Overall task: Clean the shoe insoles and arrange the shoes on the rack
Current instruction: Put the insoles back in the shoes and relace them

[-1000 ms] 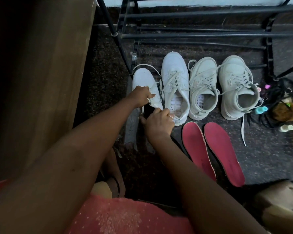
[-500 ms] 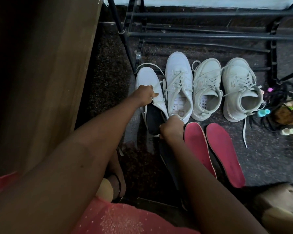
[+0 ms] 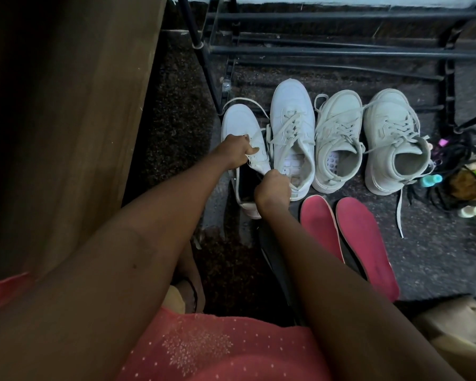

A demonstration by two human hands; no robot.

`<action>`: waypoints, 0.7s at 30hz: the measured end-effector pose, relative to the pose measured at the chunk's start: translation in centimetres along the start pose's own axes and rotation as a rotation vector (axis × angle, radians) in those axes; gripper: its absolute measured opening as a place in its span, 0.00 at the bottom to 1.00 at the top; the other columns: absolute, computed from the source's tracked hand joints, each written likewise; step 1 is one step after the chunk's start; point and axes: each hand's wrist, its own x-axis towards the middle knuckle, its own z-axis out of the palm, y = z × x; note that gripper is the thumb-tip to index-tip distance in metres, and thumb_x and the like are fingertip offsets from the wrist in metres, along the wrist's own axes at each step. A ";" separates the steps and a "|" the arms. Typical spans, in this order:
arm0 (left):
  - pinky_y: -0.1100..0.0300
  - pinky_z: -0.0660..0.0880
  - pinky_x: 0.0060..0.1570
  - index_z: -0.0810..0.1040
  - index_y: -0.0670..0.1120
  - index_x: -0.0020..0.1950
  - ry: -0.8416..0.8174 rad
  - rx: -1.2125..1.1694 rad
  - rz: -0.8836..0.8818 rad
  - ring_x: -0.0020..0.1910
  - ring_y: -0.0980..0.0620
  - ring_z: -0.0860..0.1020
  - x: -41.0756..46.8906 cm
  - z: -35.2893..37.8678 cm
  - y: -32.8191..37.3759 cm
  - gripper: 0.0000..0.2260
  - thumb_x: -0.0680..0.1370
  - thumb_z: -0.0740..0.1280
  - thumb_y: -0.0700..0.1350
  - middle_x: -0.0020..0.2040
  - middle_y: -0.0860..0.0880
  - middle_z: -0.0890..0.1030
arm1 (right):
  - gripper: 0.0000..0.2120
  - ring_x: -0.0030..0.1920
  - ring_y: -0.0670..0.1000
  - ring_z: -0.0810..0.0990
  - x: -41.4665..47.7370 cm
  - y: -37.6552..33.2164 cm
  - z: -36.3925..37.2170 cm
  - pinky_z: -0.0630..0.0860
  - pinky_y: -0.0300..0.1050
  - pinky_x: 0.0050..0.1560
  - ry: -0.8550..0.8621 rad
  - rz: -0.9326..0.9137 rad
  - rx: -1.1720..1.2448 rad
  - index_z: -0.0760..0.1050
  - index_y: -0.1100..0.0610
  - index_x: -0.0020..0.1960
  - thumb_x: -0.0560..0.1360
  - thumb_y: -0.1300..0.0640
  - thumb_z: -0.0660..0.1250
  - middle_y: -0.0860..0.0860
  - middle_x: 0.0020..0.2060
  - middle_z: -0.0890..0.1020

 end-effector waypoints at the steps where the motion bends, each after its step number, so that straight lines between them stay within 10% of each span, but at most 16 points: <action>1: 0.58 0.63 0.68 0.70 0.47 0.71 0.003 -0.008 -0.003 0.73 0.42 0.61 0.0 0.0 0.0 0.22 0.78 0.56 0.32 0.74 0.39 0.61 | 0.12 0.55 0.61 0.77 0.1 -0.1 0.0 0.73 0.48 0.50 0.006 -0.011 -0.006 0.71 0.67 0.59 0.76 0.68 0.57 0.63 0.55 0.76; 10: 0.61 0.60 0.70 0.70 0.46 0.70 0.048 -0.061 -0.017 0.74 0.45 0.60 0.5 0.8 -0.3 0.23 0.77 0.57 0.31 0.75 0.39 0.60 | 0.13 0.56 0.59 0.77 0.4 1.1 0.1 0.73 0.49 0.50 -0.012 -0.021 -0.053 0.73 0.64 0.59 0.77 0.59 0.65 0.60 0.55 0.77; 16: 0.61 0.58 0.71 0.70 0.47 0.70 0.054 -0.069 -0.016 0.75 0.45 0.59 0.7 1.1 -0.7 0.23 0.77 0.56 0.31 0.75 0.39 0.58 | 0.08 0.34 0.59 0.77 -2.1 4.3 2.2 0.73 0.46 0.32 0.327 -0.710 -0.248 0.75 0.63 0.35 0.68 0.58 0.66 0.58 0.32 0.77; 21: 0.61 0.58 0.72 0.69 0.47 0.71 0.043 -0.077 -0.013 0.75 0.45 0.58 0.7 1.3 -0.7 0.24 0.77 0.56 0.31 0.76 0.39 0.57 | 0.04 0.39 0.58 0.78 -1.9 3.6 2.6 0.74 0.46 0.42 0.125 -0.769 -0.584 0.78 0.60 0.39 0.67 0.60 0.71 0.57 0.36 0.79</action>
